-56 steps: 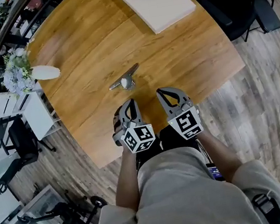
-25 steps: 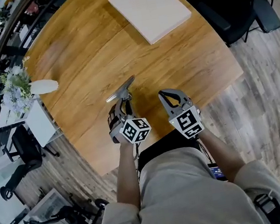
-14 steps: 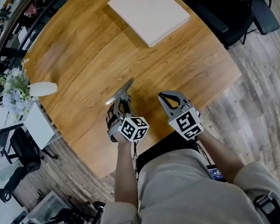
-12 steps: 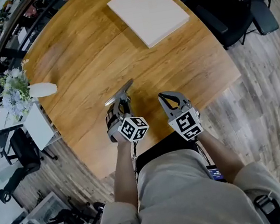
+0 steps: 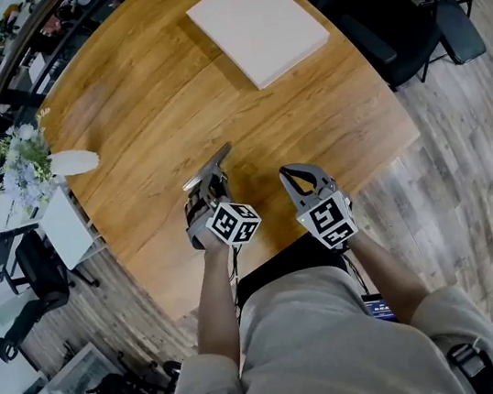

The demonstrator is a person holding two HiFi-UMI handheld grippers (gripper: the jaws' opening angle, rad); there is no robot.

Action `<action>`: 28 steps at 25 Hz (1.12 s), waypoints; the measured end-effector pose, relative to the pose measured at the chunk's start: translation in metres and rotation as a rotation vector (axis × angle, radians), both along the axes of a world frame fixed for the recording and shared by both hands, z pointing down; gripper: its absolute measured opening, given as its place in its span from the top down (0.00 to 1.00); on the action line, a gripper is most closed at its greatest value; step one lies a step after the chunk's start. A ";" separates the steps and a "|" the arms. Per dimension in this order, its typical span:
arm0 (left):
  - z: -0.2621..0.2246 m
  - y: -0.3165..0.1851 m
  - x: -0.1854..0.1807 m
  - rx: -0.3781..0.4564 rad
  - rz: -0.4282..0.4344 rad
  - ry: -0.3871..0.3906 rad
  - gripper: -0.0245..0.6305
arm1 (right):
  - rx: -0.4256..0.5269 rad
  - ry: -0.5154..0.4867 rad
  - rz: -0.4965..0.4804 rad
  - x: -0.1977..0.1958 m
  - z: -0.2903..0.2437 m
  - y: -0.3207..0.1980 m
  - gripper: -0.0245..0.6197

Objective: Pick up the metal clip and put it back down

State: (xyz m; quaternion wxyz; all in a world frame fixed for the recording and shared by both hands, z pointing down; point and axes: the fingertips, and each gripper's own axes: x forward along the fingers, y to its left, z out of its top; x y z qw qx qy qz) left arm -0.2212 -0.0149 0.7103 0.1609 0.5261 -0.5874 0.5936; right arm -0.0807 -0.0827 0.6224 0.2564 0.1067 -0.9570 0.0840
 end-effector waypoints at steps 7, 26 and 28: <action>-0.018 -0.010 -0.011 0.037 -0.002 -0.009 0.90 | -0.002 0.004 0.000 -0.002 -0.004 0.003 0.92; -0.055 0.020 -0.035 0.244 -0.228 0.237 0.92 | -0.016 -0.016 -0.020 -0.033 -0.017 0.035 0.92; -0.063 0.026 -0.038 0.289 -0.272 0.285 0.92 | -0.020 -0.019 -0.020 -0.035 -0.020 0.040 0.92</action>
